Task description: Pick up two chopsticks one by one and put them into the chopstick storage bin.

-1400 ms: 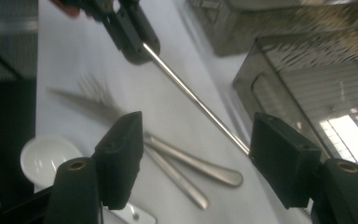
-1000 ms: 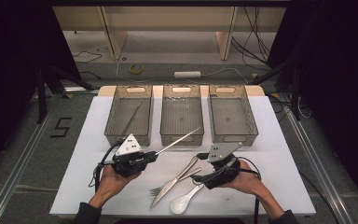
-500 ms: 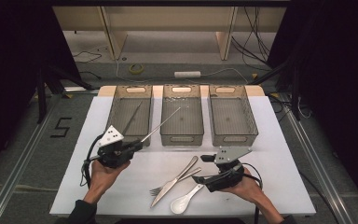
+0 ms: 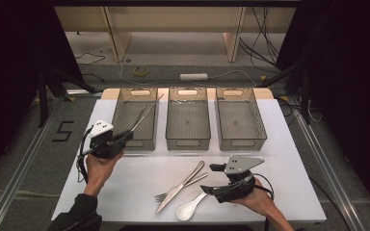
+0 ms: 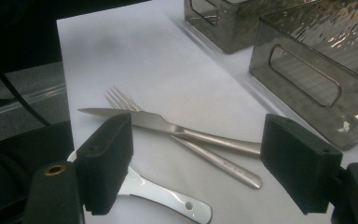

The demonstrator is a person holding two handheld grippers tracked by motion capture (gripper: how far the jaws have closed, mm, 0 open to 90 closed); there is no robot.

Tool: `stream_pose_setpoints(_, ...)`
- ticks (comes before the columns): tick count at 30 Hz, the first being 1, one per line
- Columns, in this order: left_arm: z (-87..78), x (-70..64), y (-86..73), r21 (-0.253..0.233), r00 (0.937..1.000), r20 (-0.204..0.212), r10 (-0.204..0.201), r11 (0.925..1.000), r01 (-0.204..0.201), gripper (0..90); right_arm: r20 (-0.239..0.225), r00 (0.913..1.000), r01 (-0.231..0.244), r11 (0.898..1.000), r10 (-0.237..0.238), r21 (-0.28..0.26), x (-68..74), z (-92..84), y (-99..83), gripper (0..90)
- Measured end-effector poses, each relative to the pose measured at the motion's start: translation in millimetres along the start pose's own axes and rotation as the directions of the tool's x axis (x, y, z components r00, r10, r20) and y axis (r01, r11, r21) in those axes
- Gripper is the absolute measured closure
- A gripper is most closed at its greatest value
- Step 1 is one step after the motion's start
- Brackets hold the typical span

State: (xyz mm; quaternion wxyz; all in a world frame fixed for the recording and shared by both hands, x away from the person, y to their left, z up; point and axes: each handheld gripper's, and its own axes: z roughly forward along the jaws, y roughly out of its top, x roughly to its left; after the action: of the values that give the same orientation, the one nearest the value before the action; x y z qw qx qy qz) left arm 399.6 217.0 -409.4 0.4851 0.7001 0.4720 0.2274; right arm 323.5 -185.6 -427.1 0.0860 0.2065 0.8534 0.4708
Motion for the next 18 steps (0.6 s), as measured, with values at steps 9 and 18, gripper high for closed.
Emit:
stream_pose_setpoints(9, 9.5, 27.3, 2.1, -0.005, 0.9965, -0.056, -0.061, 0.9981, 0.061, 83.3, -0.002, 1.0, -0.008, 1.0, 0.008, -0.014, 5.2, -5.5, -3.0, 25.8)
stream_pose_setpoints(18, 22.2, 38.4, 2.3, 0.008, 0.9917, -0.101, -0.079, 0.9967, 0.08, 83.3, -0.006, 1.0, 0.0, 1.0, 0.0, -0.014, 9.6, -6.1, -3.6, 25.9)
